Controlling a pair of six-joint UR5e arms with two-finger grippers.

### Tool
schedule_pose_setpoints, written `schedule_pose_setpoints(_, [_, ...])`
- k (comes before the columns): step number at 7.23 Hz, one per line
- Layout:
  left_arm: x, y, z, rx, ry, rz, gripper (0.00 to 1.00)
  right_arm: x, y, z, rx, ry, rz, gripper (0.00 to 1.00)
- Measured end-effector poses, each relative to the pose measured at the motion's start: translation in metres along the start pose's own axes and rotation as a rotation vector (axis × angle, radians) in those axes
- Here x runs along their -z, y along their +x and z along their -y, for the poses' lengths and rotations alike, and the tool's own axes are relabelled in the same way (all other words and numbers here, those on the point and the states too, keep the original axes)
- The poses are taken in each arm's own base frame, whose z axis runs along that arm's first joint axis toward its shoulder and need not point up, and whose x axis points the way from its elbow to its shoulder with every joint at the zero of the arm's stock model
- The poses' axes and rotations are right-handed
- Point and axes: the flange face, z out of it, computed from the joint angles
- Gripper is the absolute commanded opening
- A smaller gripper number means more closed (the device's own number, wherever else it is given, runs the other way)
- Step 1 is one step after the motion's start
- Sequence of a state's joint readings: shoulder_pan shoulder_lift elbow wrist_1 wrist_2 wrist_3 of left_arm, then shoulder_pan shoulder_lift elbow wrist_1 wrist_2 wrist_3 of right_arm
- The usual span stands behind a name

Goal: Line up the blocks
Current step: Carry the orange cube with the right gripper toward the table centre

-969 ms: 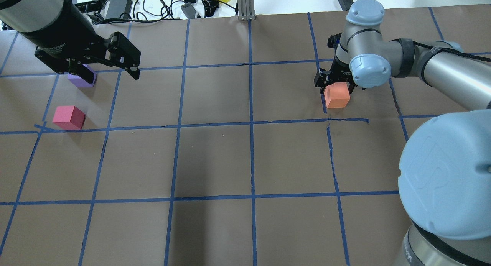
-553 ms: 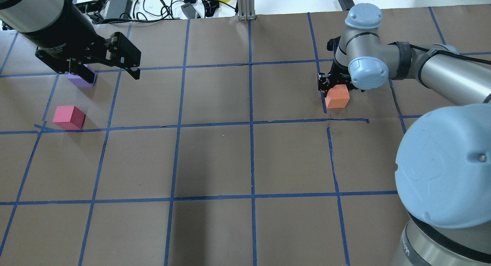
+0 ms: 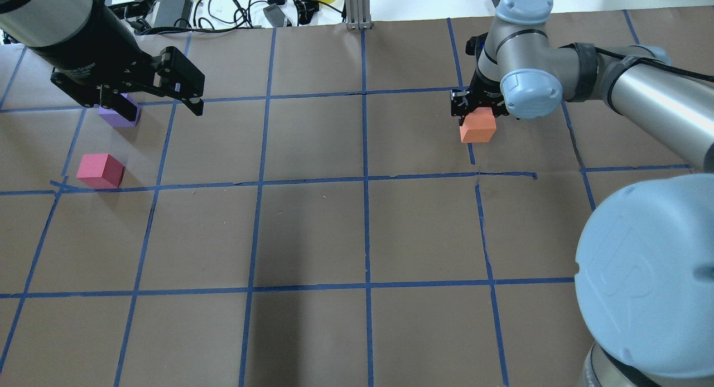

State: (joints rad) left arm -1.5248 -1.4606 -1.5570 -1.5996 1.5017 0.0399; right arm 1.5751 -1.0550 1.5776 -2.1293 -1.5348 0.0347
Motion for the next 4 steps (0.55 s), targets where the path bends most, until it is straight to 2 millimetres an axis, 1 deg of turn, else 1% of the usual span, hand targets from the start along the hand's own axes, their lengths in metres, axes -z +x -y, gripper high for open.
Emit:
schedule_pose_setpoints(1, [0.0, 0.0, 0.0, 0.0, 0.0, 0.0, 1.0, 0.017, -0.034, -0.001, 0.017, 0.019, 0.016, 0.0])
schedule_pose_setpoints(2, [0.0, 0.0, 0.0, 0.0, 0.0, 0.0, 1.0, 0.028, -0.07, -0.002, 0.039, 0.038, 0.024, 0.0])
schedule_pose_setpoints(3, [0.0, 0.0, 0.0, 0.0, -0.001, 0.0, 1.0, 0.029, -0.106, -0.007, 0.075, 0.046, 0.026, 0.0])
schedule_pose_setpoints(4, [0.0, 0.0, 0.0, 0.0, -0.001, 0.0, 1.0, 0.02, -0.136, -0.011, 0.112, 0.043, 0.028, 0.0])
